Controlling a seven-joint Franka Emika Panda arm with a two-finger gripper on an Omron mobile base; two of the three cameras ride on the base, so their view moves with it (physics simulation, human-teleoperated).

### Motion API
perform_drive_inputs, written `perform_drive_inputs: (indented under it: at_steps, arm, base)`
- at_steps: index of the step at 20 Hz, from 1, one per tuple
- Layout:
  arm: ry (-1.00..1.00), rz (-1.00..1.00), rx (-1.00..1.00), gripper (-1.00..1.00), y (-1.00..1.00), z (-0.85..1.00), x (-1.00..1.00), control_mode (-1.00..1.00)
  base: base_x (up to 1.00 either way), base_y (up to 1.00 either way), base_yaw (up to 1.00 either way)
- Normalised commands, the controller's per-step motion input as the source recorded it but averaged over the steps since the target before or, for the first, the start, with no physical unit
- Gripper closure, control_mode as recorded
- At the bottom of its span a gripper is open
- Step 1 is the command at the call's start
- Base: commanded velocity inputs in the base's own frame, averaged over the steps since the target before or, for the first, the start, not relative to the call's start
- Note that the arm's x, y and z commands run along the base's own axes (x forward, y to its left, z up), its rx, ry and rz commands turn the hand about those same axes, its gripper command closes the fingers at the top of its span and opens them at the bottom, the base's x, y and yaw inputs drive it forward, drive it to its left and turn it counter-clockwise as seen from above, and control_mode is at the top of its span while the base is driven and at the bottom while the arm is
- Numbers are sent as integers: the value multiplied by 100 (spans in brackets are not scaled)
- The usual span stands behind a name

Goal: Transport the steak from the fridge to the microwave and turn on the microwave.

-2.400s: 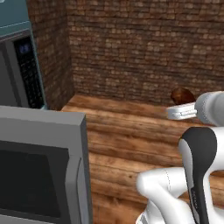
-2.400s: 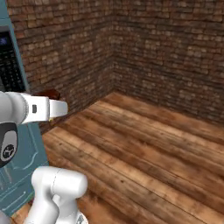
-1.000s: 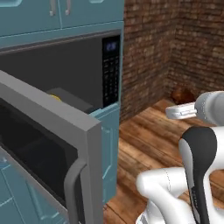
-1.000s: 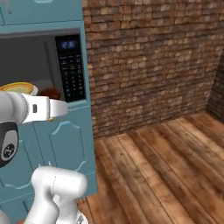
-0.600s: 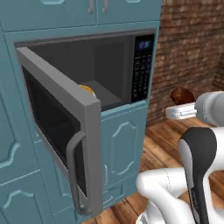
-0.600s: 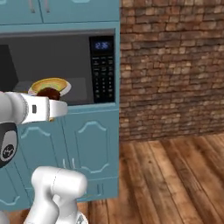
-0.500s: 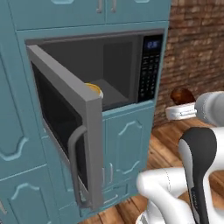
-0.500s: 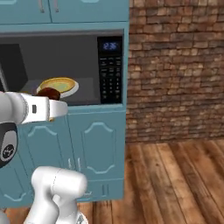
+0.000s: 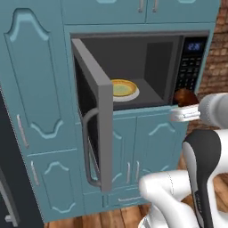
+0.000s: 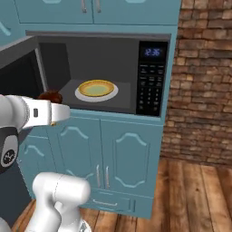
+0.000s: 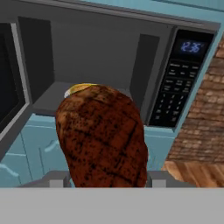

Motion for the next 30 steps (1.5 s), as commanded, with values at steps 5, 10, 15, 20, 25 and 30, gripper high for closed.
perform_drive_inputs:
  at_steps: [5, 10, 15, 20, 25, 30]
  arm:
    - [0, 0, 0, 100, 0, 0, 0, 100]
    - [0, 0, 0, 100, 0, 0, 0, 100]
    - [0, 0, 0, 100, 0, 0, 0, 100]
    - [0, 0, 0, 100, 0, 0, 0, 100]
    - [0, 0, 0, 100, 0, 0, 0, 100]
    - [0, 0, 0, 100, 0, 0, 0, 100]
  base:
    - [16, -6, 34]
    - [20, -31, 15]
    - [21, -51, 6]
    - [28, -32, 2]
    - [29, 0, 0]
    - [47, 9, 0]
